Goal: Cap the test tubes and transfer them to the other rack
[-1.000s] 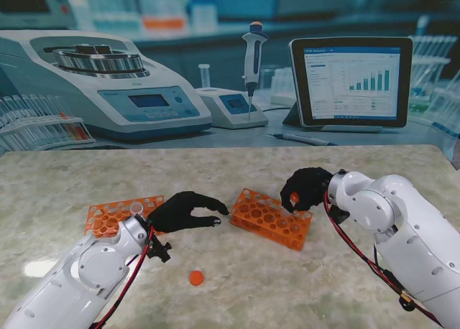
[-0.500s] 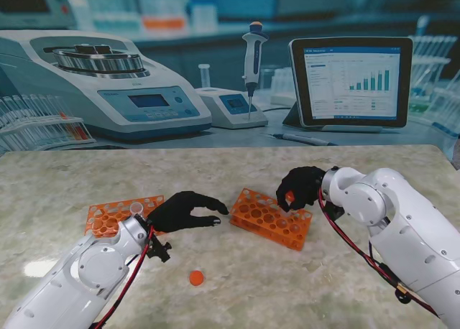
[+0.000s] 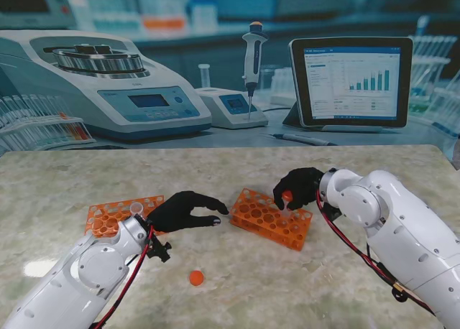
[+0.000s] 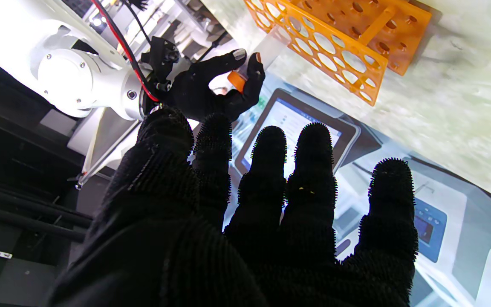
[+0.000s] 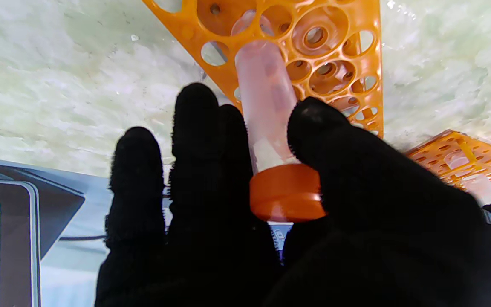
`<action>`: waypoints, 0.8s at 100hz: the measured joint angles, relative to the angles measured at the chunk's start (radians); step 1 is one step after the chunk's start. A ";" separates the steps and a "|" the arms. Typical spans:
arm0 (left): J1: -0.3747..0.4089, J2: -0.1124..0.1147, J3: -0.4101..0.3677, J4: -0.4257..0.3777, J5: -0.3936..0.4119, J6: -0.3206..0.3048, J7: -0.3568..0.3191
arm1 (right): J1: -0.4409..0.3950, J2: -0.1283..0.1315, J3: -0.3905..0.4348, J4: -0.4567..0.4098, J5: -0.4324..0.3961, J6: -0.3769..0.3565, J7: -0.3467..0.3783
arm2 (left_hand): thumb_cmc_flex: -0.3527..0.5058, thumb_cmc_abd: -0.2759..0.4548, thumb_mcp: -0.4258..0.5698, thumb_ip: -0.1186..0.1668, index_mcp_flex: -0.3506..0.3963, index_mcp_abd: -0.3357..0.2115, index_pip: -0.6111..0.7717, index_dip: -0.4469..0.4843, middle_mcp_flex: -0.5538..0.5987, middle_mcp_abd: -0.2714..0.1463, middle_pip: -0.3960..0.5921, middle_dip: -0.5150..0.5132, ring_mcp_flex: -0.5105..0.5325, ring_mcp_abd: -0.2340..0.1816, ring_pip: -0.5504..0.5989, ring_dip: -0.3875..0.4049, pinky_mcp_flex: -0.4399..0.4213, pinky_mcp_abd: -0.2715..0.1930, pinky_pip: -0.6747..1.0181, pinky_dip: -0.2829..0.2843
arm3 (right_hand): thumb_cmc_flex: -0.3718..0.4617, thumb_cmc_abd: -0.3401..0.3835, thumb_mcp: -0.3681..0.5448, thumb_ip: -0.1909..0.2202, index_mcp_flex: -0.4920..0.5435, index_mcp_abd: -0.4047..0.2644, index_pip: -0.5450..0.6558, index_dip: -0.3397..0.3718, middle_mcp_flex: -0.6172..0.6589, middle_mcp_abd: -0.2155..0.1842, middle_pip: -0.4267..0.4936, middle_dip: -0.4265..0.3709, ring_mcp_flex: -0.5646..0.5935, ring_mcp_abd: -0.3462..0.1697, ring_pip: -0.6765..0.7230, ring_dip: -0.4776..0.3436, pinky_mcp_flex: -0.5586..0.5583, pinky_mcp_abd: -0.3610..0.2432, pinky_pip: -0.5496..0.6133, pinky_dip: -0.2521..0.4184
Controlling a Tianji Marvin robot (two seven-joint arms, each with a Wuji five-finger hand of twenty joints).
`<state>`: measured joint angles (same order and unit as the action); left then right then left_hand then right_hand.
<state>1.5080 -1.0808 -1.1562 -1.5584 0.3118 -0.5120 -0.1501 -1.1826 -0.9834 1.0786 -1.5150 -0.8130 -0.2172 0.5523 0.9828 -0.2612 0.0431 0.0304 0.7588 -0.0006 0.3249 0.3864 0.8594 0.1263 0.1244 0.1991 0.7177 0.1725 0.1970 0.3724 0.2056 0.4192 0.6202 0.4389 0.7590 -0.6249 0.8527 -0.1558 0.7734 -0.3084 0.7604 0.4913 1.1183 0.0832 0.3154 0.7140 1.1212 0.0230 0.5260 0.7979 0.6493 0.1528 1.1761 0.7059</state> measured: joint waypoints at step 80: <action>0.000 0.000 0.001 0.000 0.001 0.000 0.001 | -0.020 -0.011 0.016 0.025 -0.011 -0.018 -0.062 | 0.000 0.010 -0.001 0.000 0.000 0.000 0.000 0.000 0.000 0.000 0.000 0.000 0.000 0.000 0.000 0.000 0.000 0.000 0.000 0.000 | -0.202 0.086 -0.133 0.061 -0.059 0.110 -0.284 0.022 -0.262 -0.077 -0.153 -0.339 -0.373 0.130 -0.293 -0.337 -0.414 0.120 -0.273 -0.166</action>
<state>1.5076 -1.0809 -1.1555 -1.5579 0.3125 -0.5118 -0.1494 -1.2030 -0.9944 1.0946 -1.4898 -0.8242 -0.2352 0.4908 0.9828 -0.2516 0.0419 0.0304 0.7586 -0.0006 0.3250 0.3864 0.8594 0.1263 0.1245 0.1991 0.7177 0.1725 0.1970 0.3724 0.2055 0.4192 0.6202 0.4389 0.5571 -0.5390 0.7197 -0.0949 0.7145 -0.1988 0.4766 0.5132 0.8566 0.0060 0.1625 0.3755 0.7484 0.1526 0.2328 0.4611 0.2354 0.2727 0.9031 0.5394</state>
